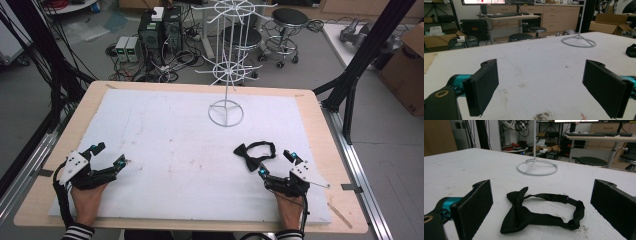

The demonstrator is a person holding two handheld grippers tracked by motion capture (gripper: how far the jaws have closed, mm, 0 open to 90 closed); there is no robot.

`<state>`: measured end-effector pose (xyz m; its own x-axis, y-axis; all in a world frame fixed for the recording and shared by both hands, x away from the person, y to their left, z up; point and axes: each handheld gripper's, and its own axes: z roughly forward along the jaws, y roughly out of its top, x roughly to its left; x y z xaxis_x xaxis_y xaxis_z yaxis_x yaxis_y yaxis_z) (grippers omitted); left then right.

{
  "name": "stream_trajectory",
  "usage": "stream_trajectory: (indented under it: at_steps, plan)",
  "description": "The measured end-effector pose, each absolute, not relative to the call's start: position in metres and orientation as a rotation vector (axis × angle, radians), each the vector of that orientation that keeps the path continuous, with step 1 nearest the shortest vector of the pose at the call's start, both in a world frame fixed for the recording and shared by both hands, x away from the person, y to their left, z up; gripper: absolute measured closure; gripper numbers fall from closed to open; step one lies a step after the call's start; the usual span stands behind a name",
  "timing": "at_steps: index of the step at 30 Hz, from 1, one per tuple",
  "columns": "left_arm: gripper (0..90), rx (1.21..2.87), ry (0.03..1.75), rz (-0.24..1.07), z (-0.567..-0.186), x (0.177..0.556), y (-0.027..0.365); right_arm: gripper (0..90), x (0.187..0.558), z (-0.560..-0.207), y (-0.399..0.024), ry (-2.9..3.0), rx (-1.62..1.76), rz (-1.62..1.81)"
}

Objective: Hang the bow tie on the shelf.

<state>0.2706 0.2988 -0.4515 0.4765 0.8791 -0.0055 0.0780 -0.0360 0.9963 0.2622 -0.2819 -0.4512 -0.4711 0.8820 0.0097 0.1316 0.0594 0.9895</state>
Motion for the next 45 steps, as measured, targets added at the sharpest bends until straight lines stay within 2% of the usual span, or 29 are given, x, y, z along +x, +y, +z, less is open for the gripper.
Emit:
stream_trajectory:
  at_steps: [45]
  plan:
    - [13.9, 1.472, 0.881, 0.793, -0.4515, 0.2709, 0.3001, 3.0, 0.2681, -0.4473, -0.2831, 1.762, 1.072, 1.441]
